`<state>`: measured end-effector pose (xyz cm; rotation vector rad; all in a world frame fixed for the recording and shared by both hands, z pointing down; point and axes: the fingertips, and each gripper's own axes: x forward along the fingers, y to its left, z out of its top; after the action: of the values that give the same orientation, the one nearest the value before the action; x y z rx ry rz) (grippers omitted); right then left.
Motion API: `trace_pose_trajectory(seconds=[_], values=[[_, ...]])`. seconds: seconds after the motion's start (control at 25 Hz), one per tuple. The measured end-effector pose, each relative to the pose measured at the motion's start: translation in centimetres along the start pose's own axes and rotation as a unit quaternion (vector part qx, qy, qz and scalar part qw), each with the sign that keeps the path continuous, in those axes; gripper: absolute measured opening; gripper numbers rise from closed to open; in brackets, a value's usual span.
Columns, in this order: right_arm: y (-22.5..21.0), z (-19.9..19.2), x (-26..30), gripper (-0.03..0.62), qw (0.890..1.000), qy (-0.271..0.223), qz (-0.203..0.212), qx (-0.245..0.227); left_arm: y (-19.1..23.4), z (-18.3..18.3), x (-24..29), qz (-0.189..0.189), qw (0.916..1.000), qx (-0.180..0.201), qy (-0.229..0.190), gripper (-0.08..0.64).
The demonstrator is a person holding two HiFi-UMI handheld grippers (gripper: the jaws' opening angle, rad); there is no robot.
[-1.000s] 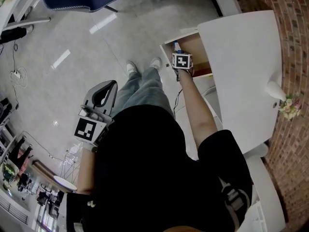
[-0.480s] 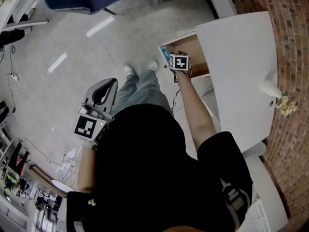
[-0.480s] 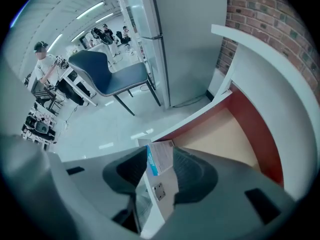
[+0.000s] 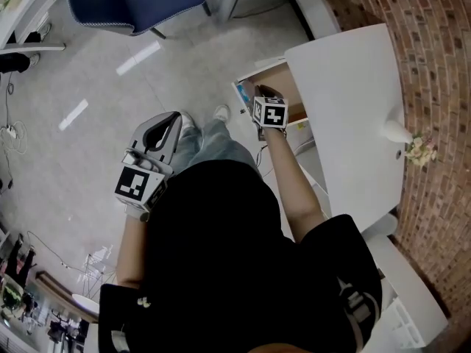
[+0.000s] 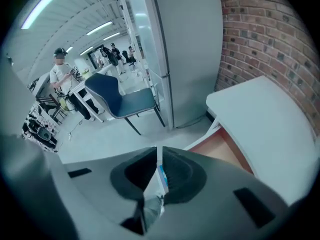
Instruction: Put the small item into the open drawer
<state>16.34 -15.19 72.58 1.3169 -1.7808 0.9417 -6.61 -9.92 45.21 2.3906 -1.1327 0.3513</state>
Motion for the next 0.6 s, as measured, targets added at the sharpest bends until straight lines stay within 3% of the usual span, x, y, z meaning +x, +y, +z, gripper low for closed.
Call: trace_pose_trajectory(seconds=[0.32, 0.6], values=[[4.4, 7.1, -8.2, 0.012, 0.993, -0.109, 0.023, -0.038, 1.1, 2.0, -0.4, -0.011, 0.9992, 0.014, -0.036, 0.003], [8.3, 12.9, -16.5, 0.012, 0.972, -0.215, 0.054, -0.074, 2.2, 4.4, -1.3, -0.016, 0.9966, 0.037, -0.071, 0.003]])
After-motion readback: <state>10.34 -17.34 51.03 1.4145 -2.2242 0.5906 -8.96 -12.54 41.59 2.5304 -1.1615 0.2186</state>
